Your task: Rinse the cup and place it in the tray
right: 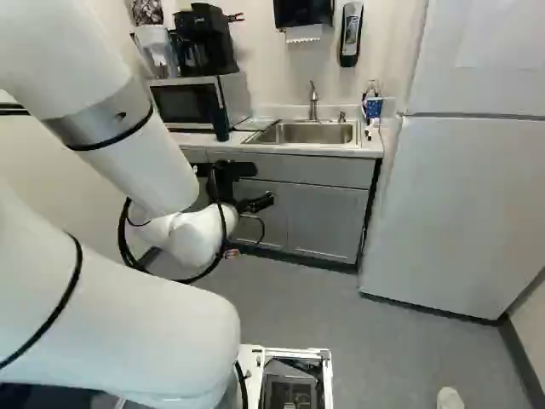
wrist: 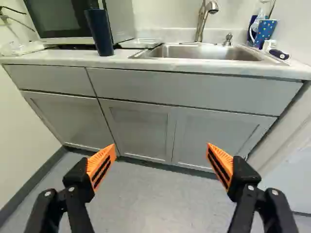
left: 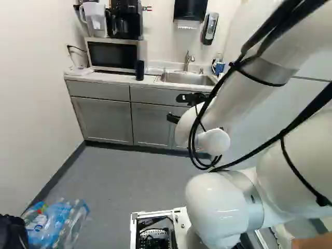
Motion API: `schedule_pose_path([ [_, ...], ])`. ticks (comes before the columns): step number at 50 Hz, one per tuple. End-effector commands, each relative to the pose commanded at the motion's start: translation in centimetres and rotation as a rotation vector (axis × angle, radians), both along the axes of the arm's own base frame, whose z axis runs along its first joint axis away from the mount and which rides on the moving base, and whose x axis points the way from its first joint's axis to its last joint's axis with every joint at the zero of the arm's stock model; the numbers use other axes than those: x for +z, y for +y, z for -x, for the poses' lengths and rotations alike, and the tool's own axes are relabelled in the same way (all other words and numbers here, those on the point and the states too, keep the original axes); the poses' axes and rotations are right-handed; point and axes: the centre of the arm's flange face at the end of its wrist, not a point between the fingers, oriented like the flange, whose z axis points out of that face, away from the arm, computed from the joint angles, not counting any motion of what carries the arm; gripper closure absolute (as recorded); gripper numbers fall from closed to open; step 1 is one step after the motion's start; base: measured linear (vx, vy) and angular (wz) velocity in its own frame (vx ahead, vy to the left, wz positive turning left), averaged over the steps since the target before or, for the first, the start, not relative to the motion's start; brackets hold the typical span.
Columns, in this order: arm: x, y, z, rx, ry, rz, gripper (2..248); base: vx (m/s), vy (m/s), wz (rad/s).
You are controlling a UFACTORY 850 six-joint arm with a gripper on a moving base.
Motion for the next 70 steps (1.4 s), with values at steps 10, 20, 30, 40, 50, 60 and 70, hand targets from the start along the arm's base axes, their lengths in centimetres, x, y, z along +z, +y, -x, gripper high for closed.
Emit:
schedule_pose_path([
  [10,0.0,0.0,0.0,0.0,0.0,0.0,3,0.0,0.0,0.0],
  [20,0.0,0.0,0.0,0.0,0.0,0.0,3,0.0,0.0,0.0],
  [30,0.0,0.0,0.0,0.0,0.0,0.0,3,0.0,0.0,0.0],
  [40,0.0,0.0,-0.3,0.0,0.001,0.0,3,0.0,0.0,0.0],
  [50,0.7,-0.2,-1.3,-0.007,-0.014,0.0,3,0.0,0.0,0.0],
  [60,1.8,-0.4,-2.6,-0.014,-0.037,0.0,3,0.0,0.0,0.0],
  [70,2.8,-0.5,-4.0,-0.016,-0.061,0.0,3,0.0,0.0,0.0],
])
